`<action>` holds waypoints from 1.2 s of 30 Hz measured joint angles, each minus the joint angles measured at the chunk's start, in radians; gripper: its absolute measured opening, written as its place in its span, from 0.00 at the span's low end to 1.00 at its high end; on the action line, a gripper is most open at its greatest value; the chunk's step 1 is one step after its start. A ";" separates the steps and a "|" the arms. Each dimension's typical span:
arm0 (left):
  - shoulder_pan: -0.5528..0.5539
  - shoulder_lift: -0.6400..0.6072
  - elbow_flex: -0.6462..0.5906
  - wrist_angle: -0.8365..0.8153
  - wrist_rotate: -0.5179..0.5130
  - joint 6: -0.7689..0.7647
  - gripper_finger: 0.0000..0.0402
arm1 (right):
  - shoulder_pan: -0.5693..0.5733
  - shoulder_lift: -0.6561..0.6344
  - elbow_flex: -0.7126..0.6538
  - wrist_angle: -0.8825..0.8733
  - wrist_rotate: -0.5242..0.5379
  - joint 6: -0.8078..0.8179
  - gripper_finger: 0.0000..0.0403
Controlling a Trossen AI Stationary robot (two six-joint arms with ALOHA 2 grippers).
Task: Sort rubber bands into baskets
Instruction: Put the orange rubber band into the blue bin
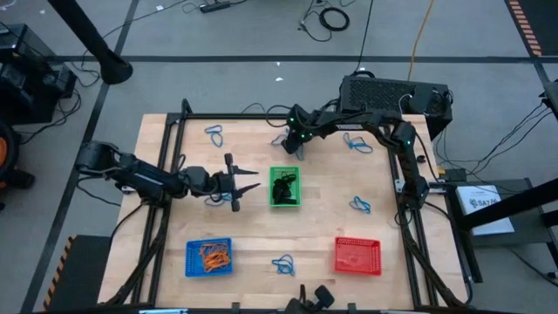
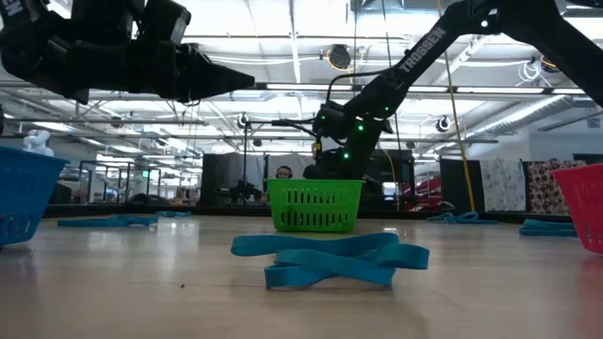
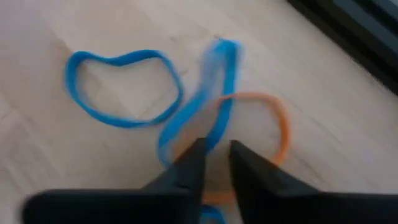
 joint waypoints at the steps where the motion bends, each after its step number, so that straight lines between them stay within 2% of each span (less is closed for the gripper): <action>1: 0.000 0.000 0.000 0.000 0.000 -0.001 0.42 | 0.000 0.000 0.000 -0.001 -0.010 -0.009 0.10; 3: 0.000 0.000 0.000 -0.002 0.000 -0.001 0.42 | 0.000 0.000 0.000 0.000 -0.017 -0.029 0.03; 8: 0.000 0.000 0.000 -0.031 0.000 -0.001 0.42 | 0.000 -0.044 -0.006 -0.026 -0.016 -0.055 0.01; 16: 0.000 0.000 0.000 -0.089 0.000 -0.004 0.42 | 0.002 -0.154 -0.005 -0.017 -0.009 -0.065 0.00; 22: 0.000 0.000 0.000 -0.109 0.000 -0.008 0.42 | 0.002 -0.115 -0.004 -0.011 0.043 -0.033 0.01; 29: 0.000 0.000 0.000 -0.109 0.000 -0.015 0.42 | -0.031 -0.085 -0.004 0.004 0.047 0.005 0.08; 36: 0.000 0.000 0.000 -0.109 0.001 -0.034 0.42 | -0.059 -0.068 -0.005 -0.051 0.030 0.036 0.24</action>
